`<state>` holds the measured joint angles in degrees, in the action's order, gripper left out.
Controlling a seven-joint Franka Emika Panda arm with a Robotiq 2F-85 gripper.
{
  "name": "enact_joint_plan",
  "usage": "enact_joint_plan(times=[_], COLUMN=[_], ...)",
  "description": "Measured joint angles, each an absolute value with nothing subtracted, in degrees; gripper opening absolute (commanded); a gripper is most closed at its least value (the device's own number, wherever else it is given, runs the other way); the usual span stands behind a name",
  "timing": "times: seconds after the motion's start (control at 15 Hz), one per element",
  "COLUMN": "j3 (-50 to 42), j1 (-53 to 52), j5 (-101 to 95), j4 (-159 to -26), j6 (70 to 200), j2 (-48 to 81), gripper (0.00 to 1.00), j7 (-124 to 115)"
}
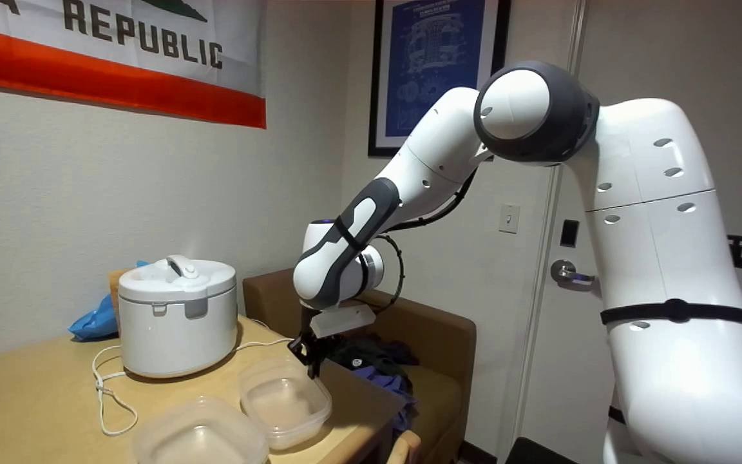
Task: Stack two of the lunchboxes from the stack of boxes on the right
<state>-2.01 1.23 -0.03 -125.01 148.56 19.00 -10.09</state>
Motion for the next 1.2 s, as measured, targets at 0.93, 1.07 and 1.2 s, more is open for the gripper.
enact_joint_plan(times=[0.93,1.07,1.2], j3=[-2.61,-3.16,-3.41], j1=[0.13,-1.18,-2.73], j5=[0.01,-1.95,-5.24], j4=[-125.85,-127.41,-129.48], j6=[149.48,148.98,147.59], j2=[18.5,15.42,10.87], gripper=[0.76,0.91,1.0], j7=[-10.71,-12.71,-16.25])
